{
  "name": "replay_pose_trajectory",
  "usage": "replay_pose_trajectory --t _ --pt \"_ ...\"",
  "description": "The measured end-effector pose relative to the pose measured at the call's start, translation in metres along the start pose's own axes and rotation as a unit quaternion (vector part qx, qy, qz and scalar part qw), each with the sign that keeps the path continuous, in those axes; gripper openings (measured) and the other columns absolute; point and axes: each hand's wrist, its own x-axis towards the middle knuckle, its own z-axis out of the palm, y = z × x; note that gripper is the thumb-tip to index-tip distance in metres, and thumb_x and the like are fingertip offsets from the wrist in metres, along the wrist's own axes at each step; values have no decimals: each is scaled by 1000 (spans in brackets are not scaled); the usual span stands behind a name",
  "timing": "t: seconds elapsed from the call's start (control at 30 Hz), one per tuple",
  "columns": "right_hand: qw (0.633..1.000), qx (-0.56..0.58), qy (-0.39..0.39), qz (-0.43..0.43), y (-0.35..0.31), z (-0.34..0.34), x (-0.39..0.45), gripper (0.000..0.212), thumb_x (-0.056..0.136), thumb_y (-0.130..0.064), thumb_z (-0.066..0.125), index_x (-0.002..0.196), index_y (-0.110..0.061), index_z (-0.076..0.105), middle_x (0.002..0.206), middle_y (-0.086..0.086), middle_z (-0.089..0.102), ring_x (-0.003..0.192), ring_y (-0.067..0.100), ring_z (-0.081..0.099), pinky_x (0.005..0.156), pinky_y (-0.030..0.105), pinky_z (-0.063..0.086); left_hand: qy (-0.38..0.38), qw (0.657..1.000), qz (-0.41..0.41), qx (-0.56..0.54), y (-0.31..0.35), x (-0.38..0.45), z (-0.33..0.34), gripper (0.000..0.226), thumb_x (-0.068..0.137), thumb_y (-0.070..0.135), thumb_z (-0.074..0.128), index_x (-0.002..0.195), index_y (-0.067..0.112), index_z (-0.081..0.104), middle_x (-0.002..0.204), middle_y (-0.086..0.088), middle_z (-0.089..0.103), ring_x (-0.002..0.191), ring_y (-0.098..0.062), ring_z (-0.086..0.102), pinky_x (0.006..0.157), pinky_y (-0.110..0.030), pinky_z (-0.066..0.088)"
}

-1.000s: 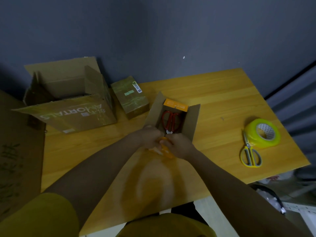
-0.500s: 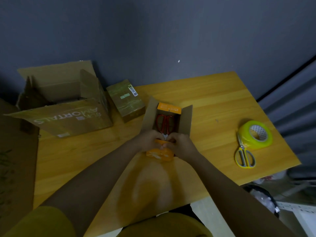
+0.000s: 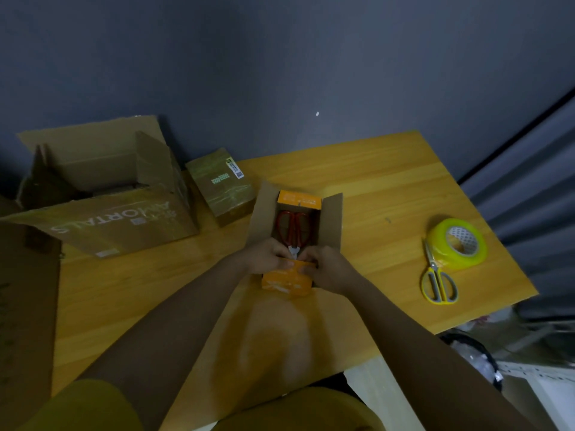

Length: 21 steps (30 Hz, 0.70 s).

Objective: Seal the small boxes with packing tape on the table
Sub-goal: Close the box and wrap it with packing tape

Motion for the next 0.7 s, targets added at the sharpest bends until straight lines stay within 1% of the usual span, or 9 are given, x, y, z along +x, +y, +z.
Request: replay_pose_trajectory --t 0.17,0.27,0.33,0.37,0.4,0.47,0.5,0.6,0.7 --pt "1000 -9 -11 6 -1 0 3 10 91 -11 60 88 -20 58 86 0 62 74 15 57 60 29 43 34 999 -24 2 -3 2 9 18 96 19 56 93 6 69 83 -1 60 77 -11 53 69 -26 40" --pt "1000 3 -23 9 -1 0 3 13 92 -9 57 87 -21 56 85 3 62 75 19 60 63 35 47 22 999 -30 9 -1 1 8 26 98 18 51 78 7 62 71 -2 49 67 -13 44 65 -29 33" --pt "1000 2 -29 12 -3 0 2 13 92 -9 57 87 -21 57 85 2 61 77 19 59 64 32 46 -10 999 -25 38 3 -2 2 32 101 17 46 70 9 54 68 -2 43 66 -14 40 64 -30 30" --pt "999 -5 -30 13 -3 0 3 13 91 -8 57 87 -20 58 85 1 60 78 18 57 65 30 45 -33 997 -22 71 4 -3 0 29 101 18 44 76 8 57 74 -4 48 71 -16 44 66 -30 33" --pt "999 -11 -30 15 -5 0 2 12 91 -8 57 87 -19 59 86 0 59 80 16 56 64 28 43 -55 992 -21 110 5 -5 -3 23 101 19 46 91 6 63 87 -6 55 82 -19 51 72 -31 39" --pt "999 -15 -26 25 -8 1 2 11 91 -8 58 92 -14 67 92 1 63 83 12 55 65 25 40 -71 982 -16 176 7 -10 -7 25 97 21 53 119 10 59 116 -1 57 107 -18 53 88 -33 44" --pt "999 -18 -28 28 -10 2 2 12 91 -10 59 97 -11 70 97 3 65 85 11 55 68 24 38 -65 979 -14 194 7 -13 -10 28 96 20 56 122 12 56 119 1 56 110 -17 52 88 -31 44" --pt "999 -19 -44 25 -20 6 2 17 93 -13 60 104 -7 72 101 6 68 88 13 56 71 24 38 -52 966 4 253 6 -22 -16 20 95 14 55 114 16 58 109 -1 59 100 -19 55 80 -33 44" --pt "997 -14 -70 -5 -32 7 0 21 94 -5 55 105 -5 72 98 4 68 88 12 57 71 22 38 -26 923 13 384 7 -29 -19 25 92 13 50 113 21 61 102 -7 62 100 -26 55 82 -37 47"
